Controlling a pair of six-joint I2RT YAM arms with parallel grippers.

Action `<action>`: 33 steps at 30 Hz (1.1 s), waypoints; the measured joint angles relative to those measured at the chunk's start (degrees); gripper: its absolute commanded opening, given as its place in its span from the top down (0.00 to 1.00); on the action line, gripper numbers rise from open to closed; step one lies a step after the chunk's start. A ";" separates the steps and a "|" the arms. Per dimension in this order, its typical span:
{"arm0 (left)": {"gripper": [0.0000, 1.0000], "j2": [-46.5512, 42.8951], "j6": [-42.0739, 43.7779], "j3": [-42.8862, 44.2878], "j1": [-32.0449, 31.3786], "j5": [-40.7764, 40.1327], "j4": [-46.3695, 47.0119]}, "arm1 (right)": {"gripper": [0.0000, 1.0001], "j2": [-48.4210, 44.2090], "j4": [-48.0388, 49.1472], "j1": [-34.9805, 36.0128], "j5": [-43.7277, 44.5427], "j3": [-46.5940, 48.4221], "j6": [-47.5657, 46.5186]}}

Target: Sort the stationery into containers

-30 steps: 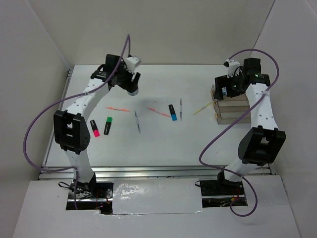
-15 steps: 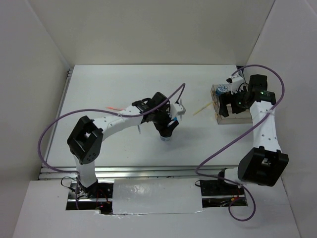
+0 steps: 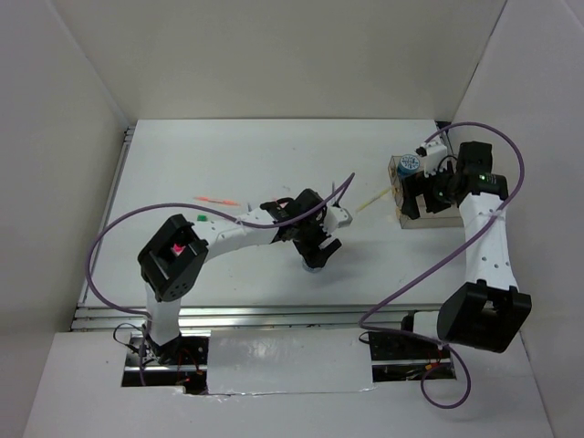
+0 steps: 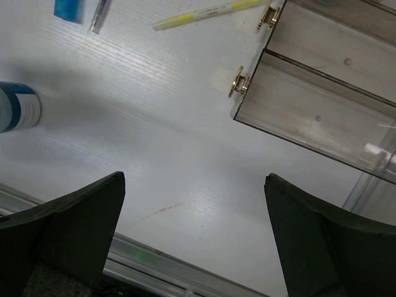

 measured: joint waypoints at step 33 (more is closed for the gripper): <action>0.01 -34.10 -13.60 -12.20 41.94 9.55 -4.02 | 0.00 -1.29 24.55 45.94 12.20 -18.67 29.73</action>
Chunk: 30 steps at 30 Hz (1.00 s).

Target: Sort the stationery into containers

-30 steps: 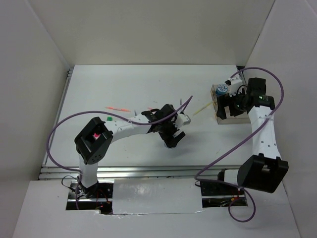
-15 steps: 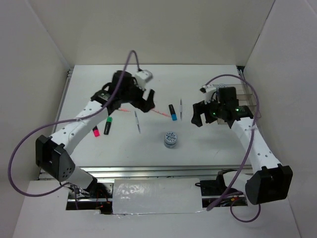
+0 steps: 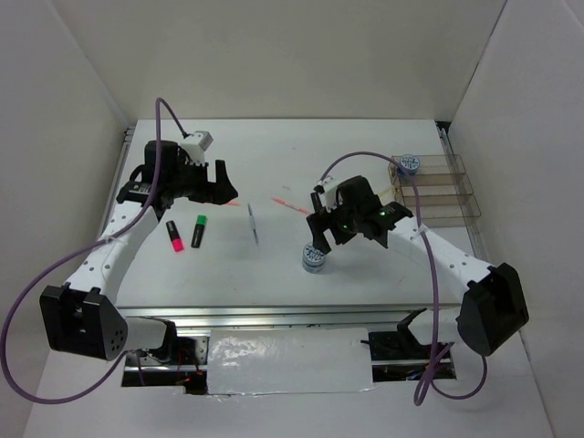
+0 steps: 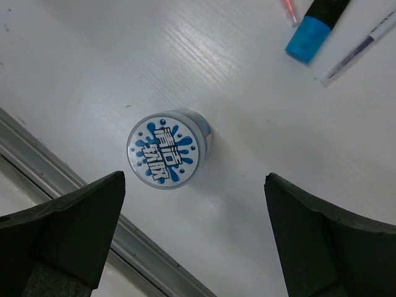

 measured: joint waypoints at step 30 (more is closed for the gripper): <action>0.01 -0.55 -0.26 -1.27 0.79 3.21 0.24 | 0.02 13.27 -2.12 9.53 4.24 5.25 0.09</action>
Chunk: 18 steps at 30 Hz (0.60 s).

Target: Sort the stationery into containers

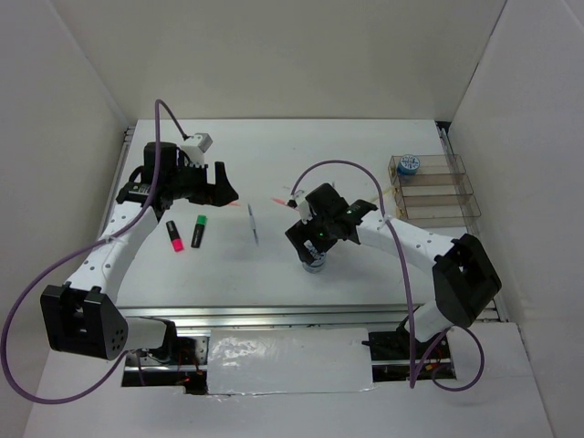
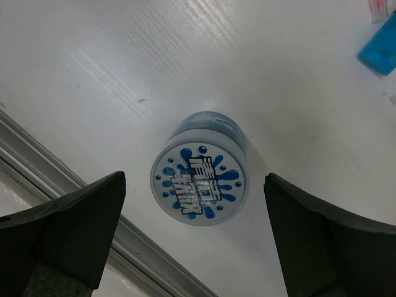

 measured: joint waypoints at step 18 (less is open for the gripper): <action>0.01 0.09 0.00 0.00 0.24 0.04 0.00 | 0.17 2.58 -0.37 -0.09 0.37 0.00 -0.66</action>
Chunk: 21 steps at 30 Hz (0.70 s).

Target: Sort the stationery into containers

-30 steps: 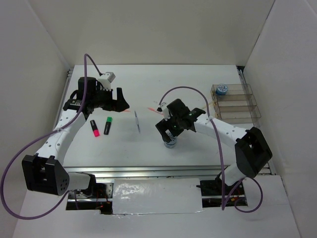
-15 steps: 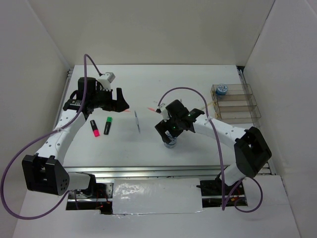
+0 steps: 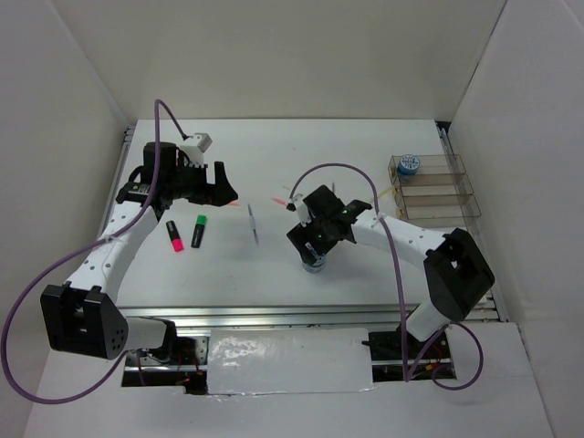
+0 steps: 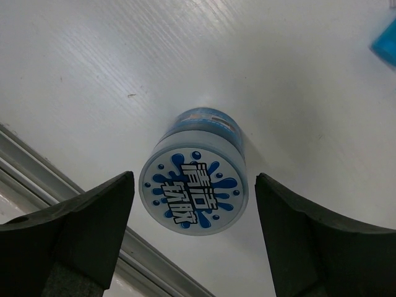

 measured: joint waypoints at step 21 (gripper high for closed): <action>0.01 2.25 0.52 1.01 0.02 0.28 -0.52 | 0.62 -3.41 -10.69 -14.91 -1.64 8.74 -4.72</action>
